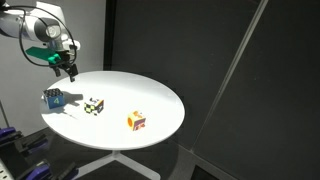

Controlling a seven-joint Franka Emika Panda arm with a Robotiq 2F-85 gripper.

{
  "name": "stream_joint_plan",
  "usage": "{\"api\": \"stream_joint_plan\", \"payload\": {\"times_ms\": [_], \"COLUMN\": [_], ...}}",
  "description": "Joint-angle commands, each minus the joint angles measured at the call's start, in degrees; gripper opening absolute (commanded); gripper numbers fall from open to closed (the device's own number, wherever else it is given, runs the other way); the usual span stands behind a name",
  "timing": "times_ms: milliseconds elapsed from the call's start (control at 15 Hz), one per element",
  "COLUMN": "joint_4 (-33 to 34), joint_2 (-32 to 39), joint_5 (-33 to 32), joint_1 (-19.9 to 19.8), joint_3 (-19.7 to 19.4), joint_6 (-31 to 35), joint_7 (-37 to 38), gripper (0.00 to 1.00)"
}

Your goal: Move the middle toy foam to the left

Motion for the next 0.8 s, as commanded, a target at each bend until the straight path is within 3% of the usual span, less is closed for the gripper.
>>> {"api": "stream_joint_plan", "payload": {"times_ms": [0,333,733], "joint_4": [-1.93,-3.78,-6.18], "joint_2": [-5.2,-11.58,-20.87], "joint_5": [4.2,9.24,11.61], "joint_1": [-0.34,-1.58,-4.46], "joint_3": [0.11,0.37,-0.18], "joint_6": [-4.47,-13.67,-22.5], "joint_7": [7.35,13.06,10.78], "gripper": [1.0,1.0,1.0]}}
